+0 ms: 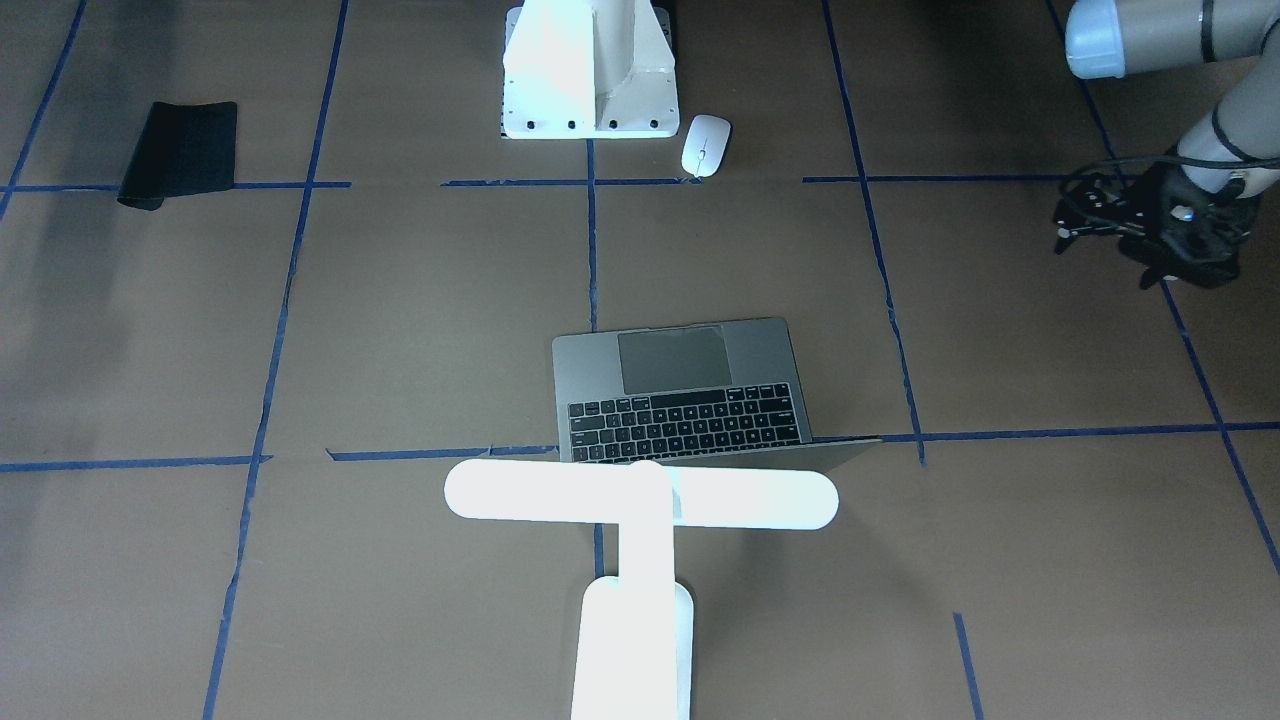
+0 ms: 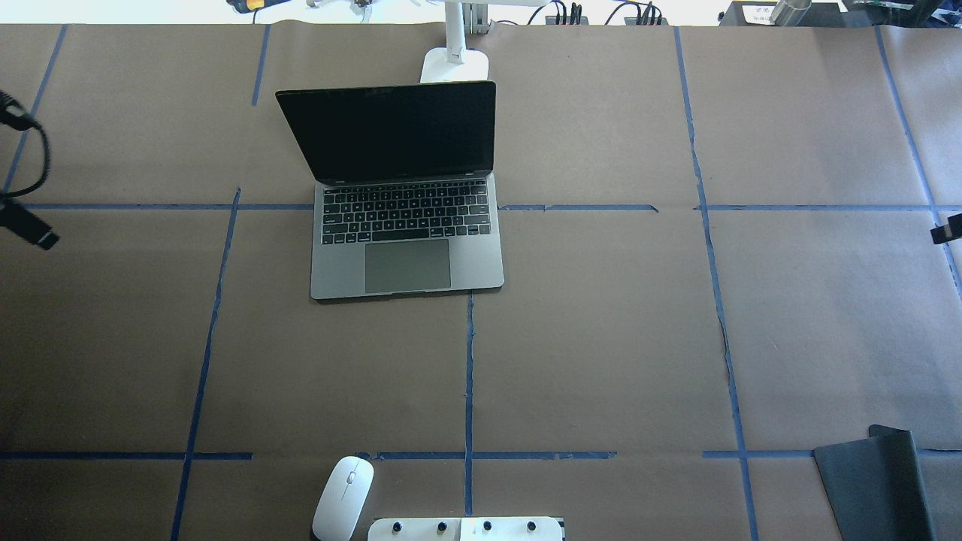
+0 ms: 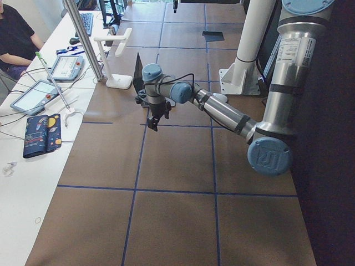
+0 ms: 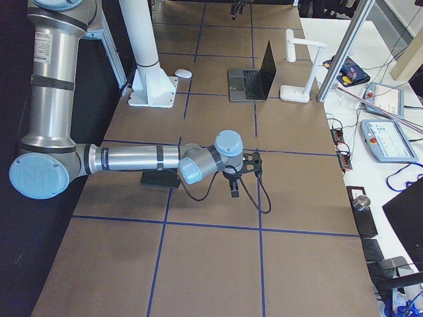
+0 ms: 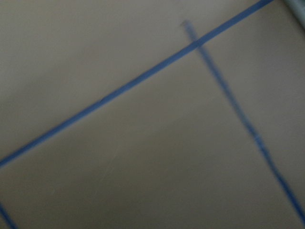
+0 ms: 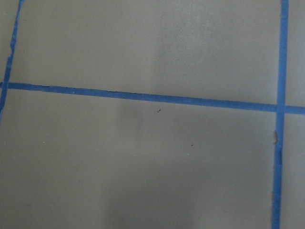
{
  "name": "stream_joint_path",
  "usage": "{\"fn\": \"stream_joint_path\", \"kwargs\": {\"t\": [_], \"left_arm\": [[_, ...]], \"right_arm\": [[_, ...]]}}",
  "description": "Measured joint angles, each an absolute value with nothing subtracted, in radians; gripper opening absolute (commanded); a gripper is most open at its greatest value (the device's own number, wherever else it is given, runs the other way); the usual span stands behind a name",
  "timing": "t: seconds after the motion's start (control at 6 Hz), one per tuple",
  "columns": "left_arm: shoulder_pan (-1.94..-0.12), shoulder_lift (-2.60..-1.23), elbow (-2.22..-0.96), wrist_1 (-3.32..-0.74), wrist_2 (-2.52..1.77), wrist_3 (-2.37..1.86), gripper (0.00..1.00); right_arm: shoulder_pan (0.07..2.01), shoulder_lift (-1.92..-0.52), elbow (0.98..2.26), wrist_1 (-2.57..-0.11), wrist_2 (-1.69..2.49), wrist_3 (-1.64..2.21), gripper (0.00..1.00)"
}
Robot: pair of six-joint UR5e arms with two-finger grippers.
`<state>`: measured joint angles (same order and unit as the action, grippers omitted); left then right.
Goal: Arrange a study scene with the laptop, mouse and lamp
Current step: 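Release the laptop and withdraw the left gripper, then grasp the dark grey mouse pad with the right gripper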
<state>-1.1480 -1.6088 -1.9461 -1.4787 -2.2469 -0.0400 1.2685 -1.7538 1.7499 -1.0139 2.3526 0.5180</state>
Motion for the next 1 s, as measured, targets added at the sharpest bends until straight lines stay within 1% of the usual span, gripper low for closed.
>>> {"fn": "stream_joint_path", "kwargs": {"t": [0.17, 0.33, 0.5, 0.67, 0.83, 1.0], "left_arm": [[-1.165, -1.540, -1.940, -1.568, -2.247, -0.089, 1.00], [-1.170, -1.492, -1.926, -1.678, -2.247, -0.171, 1.00], [-1.170, -1.473, -1.911, -1.751, -2.247, -0.246, 1.00], [-1.169, -1.467, -1.910, -1.779, -2.247, -0.292, 1.00], [-1.169, -1.466, -1.914, -1.787, -2.247, -0.310, 1.00], [-1.169, -1.465, -1.917, -1.789, -2.247, -0.316, 1.00]], "right_arm": [[1.213, -1.841, 1.803, -0.929, 2.351, 0.596, 1.00], [1.162, -1.959, 1.888, -0.896, 2.350, 0.623, 1.00], [1.116, -2.078, 1.949, -0.835, 2.349, 0.646, 1.00], [1.067, -2.171, 1.963, -0.709, 2.346, 0.714, 1.00], [1.014, -2.222, 1.956, -0.593, 2.339, 0.806, 1.00], [0.958, -2.238, 1.925, -0.507, 2.315, 0.878, 1.00]]}}
